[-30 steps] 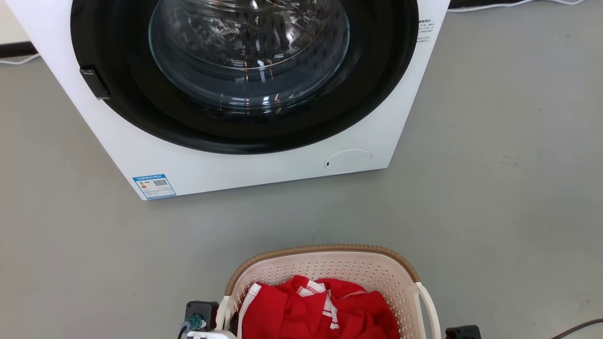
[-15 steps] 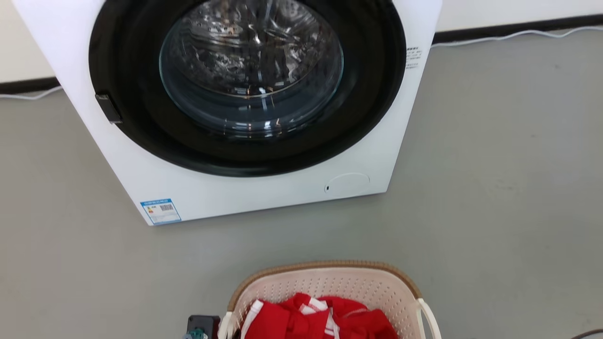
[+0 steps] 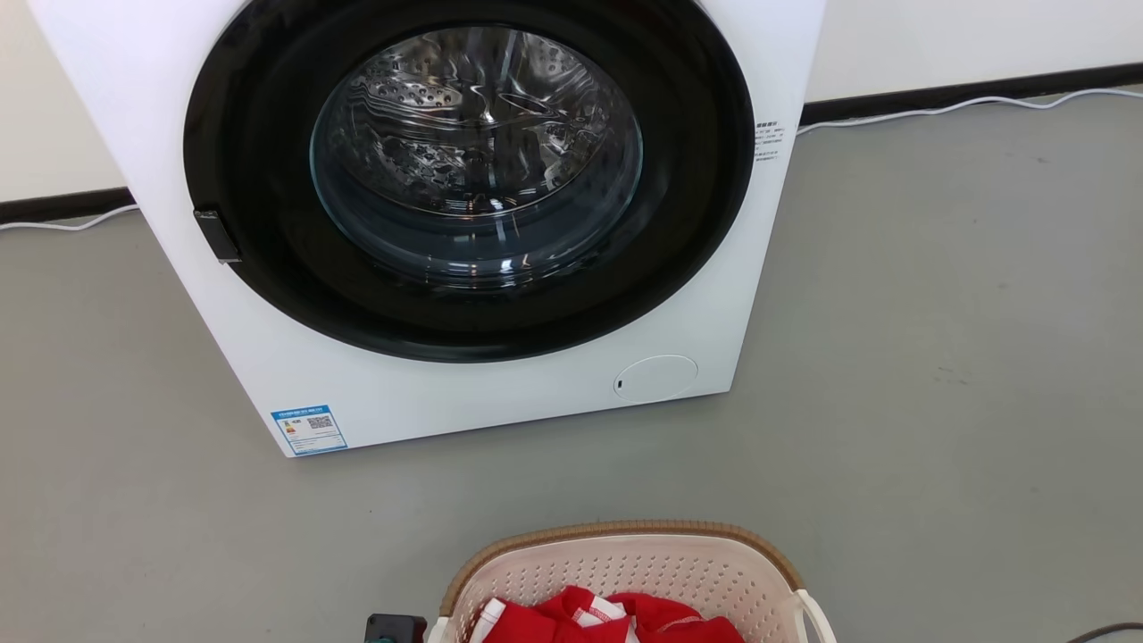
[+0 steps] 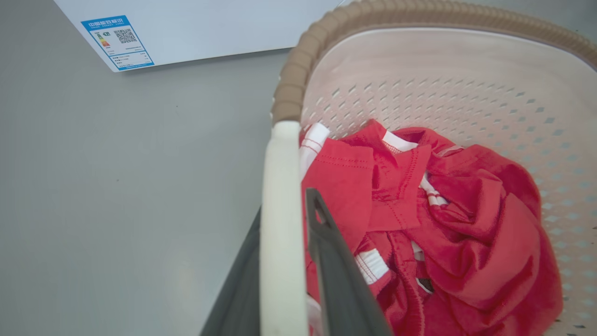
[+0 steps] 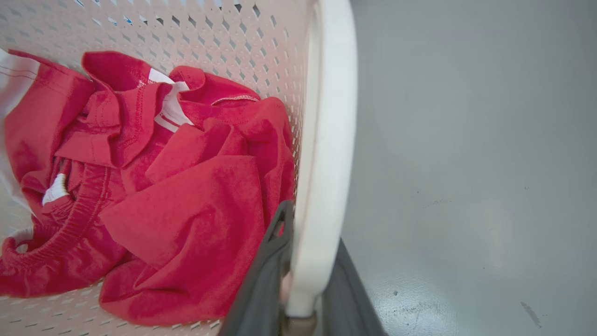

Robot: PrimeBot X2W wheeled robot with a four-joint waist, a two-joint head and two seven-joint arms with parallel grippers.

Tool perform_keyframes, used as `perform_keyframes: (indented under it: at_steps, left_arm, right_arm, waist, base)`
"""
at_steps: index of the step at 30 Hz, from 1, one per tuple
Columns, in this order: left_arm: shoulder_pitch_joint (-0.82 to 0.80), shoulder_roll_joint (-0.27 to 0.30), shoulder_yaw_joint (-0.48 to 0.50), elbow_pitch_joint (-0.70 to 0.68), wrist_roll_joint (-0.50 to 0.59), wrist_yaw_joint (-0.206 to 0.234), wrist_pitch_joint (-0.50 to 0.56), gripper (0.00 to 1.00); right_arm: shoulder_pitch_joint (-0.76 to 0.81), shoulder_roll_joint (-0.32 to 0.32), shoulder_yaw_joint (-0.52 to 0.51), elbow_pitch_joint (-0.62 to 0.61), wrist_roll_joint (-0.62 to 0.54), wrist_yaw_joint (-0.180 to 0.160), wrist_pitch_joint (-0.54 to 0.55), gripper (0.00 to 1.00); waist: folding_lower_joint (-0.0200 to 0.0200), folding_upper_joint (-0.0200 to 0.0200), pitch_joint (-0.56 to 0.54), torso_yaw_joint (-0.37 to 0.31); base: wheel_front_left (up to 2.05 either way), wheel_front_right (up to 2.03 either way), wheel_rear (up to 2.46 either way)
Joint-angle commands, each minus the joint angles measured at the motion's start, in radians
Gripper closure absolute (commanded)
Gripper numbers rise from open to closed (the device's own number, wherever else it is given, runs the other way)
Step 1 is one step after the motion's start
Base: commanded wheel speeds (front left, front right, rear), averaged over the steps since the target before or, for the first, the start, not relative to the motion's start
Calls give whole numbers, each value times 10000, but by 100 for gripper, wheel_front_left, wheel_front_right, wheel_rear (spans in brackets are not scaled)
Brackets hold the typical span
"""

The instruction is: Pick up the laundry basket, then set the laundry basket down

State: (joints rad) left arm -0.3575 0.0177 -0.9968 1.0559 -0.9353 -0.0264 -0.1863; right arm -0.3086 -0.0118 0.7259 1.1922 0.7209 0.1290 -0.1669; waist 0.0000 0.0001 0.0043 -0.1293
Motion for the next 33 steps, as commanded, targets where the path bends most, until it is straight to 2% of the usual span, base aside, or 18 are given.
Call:
perform_keyframes:
  at_steps: [1, 33]
  left_arm:
    - [-268, 325, 3, -21, 69, -143, 38, 100]
    - [-1013, 325, -829, 334, -1012, -113, -121, 100]
  right_arm:
    - [-453, -384, 130, 108, 6, 17, -93, 100]
    - [-1047, -384, 291, 347, 366, 17, -220, 100]
  waist:
    - [0, -1, 14, -3]
    - [0, -1, 246, 38]
  base:
    - [0, 0, 0]
    - [0, 0, 0]
